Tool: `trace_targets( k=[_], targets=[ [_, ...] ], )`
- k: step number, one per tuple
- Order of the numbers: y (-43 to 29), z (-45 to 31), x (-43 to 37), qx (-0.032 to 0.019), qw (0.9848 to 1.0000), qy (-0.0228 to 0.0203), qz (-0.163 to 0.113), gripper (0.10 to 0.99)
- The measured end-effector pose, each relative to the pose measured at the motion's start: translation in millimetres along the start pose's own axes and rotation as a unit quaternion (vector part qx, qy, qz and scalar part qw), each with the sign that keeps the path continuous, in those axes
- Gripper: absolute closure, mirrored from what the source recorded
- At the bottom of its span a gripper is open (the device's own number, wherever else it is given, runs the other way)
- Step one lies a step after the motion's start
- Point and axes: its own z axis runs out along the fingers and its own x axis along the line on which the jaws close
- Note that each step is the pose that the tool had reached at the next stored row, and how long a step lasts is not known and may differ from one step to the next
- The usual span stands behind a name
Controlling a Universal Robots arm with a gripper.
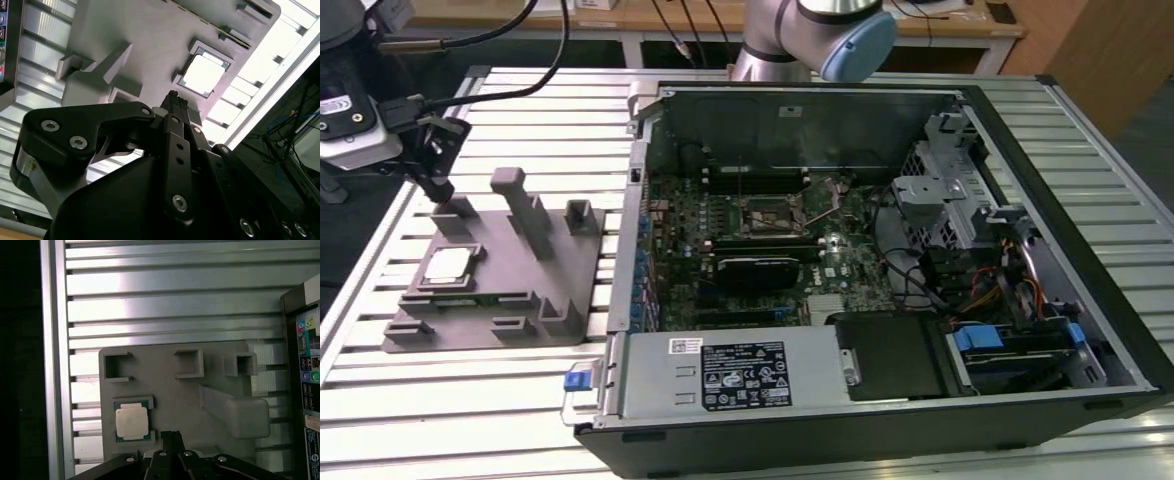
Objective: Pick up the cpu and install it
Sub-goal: 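Pick up the cpu and move it towards the insertion slot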
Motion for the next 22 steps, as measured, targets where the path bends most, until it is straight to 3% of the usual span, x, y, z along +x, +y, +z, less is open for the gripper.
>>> trace_targets(
  k=[22],
  targets=[
    [-1.1,19.0,3.6,0.0000,1.0000,0.0000,0.000,0.980]
  ],
)
